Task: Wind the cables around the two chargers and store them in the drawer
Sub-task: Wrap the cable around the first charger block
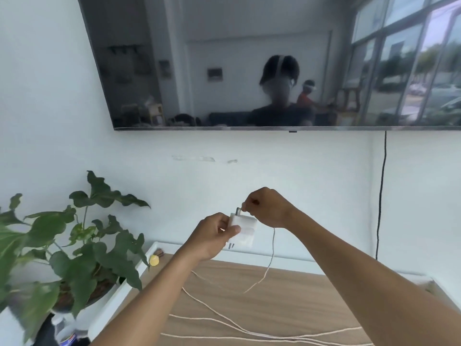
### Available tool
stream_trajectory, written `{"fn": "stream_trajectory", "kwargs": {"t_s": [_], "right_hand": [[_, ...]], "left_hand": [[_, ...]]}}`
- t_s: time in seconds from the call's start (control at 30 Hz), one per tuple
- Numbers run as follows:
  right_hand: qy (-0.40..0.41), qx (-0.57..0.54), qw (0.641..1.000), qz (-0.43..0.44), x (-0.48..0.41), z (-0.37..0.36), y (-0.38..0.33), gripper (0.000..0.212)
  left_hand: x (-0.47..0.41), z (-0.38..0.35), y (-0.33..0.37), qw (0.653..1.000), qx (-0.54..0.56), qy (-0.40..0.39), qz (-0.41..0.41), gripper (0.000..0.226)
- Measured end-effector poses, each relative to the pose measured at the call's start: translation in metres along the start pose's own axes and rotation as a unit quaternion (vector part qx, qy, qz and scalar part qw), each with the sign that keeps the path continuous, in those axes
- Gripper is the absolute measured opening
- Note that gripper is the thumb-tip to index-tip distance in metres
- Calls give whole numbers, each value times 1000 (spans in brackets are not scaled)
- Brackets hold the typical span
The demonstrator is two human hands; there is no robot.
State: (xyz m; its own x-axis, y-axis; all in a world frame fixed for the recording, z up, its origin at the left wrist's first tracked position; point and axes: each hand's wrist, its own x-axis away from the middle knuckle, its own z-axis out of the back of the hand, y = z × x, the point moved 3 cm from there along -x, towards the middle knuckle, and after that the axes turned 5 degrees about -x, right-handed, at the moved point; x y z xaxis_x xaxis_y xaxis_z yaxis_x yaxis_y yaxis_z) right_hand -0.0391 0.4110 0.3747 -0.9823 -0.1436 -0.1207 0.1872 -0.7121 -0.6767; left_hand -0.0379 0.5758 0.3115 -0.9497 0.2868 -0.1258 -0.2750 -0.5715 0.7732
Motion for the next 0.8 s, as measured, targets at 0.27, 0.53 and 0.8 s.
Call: {"fn": "stream_trajectory", "kwargs": {"t_s": [0.27, 0.53, 0.8], "right_hand": [[70, 4, 992, 108, 23, -35, -21, 27], [144, -88, 974, 152, 40, -68, -1, 22], [180, -129, 957, 189, 41, -75, 7, 14]], "left_hand": [[2, 9, -11, 961, 242, 105, 81, 24], [-1, 24, -9, 912, 390, 74, 107, 27], [-7, 22, -3, 903, 411, 61, 106, 21]]}}
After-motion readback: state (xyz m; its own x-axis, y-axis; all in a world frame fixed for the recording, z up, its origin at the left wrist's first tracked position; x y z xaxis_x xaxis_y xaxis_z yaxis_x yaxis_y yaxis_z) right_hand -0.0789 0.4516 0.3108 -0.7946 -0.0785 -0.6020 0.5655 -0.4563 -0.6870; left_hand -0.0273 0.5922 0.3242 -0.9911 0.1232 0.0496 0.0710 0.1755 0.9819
